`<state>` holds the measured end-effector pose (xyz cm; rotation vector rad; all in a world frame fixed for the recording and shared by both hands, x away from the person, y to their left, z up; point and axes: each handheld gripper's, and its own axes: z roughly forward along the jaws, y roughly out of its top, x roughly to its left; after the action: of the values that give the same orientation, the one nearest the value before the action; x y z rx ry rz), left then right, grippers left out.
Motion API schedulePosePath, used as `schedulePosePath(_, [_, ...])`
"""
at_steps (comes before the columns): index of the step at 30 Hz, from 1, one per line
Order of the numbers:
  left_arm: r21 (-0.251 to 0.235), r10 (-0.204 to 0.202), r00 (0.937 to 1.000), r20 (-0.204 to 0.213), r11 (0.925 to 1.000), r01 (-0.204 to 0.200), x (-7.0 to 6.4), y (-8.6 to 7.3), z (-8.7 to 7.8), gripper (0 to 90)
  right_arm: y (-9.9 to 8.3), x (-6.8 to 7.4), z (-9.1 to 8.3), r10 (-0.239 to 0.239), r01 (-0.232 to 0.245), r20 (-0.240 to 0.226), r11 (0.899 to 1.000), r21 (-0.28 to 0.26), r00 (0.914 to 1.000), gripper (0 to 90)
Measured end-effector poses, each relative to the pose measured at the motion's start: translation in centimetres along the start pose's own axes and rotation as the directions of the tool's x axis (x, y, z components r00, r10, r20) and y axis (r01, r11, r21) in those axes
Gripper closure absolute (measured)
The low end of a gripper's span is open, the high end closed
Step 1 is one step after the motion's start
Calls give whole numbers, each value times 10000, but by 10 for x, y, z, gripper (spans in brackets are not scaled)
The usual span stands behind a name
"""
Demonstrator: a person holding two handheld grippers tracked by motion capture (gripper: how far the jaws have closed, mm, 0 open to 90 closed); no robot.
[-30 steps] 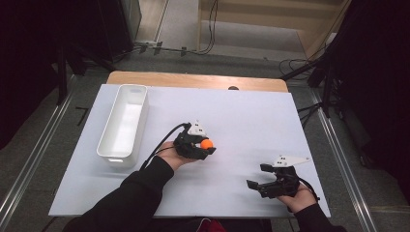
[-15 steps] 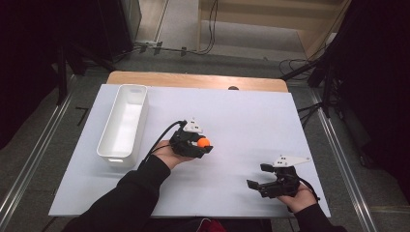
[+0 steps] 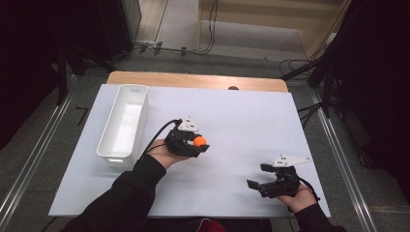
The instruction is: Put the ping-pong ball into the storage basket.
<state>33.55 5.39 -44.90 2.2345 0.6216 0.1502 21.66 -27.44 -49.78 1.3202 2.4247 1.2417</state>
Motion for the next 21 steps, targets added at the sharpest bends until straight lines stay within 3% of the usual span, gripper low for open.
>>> schedulePosePath(21, [48,-182,9998,-75,9998,183,7,4,-21,501,0,0,0,-12,12,69,10000,37,10000,93])
